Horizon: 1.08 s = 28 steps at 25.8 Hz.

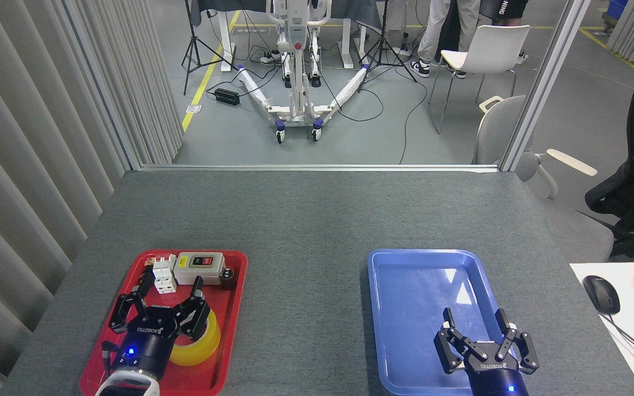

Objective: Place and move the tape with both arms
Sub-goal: 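Move the left gripper over the yellow tape roll in the red tray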

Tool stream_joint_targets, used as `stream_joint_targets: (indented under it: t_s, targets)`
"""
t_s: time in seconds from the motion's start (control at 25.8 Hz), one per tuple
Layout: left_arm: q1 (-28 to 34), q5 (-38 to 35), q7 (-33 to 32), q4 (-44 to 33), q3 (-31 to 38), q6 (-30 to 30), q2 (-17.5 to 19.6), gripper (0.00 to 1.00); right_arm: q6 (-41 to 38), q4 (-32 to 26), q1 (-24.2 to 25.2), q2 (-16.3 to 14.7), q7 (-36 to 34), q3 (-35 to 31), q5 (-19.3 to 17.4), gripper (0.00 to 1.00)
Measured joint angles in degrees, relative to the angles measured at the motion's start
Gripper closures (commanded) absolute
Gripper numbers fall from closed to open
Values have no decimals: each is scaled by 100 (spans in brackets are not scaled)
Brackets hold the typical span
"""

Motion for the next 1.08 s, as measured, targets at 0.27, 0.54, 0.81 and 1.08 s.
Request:
stream_joint_targets:
  t_s: [0.27,0.54,0.81,1.08]
  targets:
    - [-45,-18,0,-7,-5,58,25,0,-46,-2,-176,45,70,3,26,0]
    - [-464,30,-100,372,-21,99,315,0,207,-21,-173,114,96,28,60,0]
    - [-1006,665,-2406,603,-43,88,646,0,348,-15,-192,112,111,45,28,0]
    - [-1344,872,-4815,634,-44,81,834,0,336,-32,-154,100,124,285,12,0]
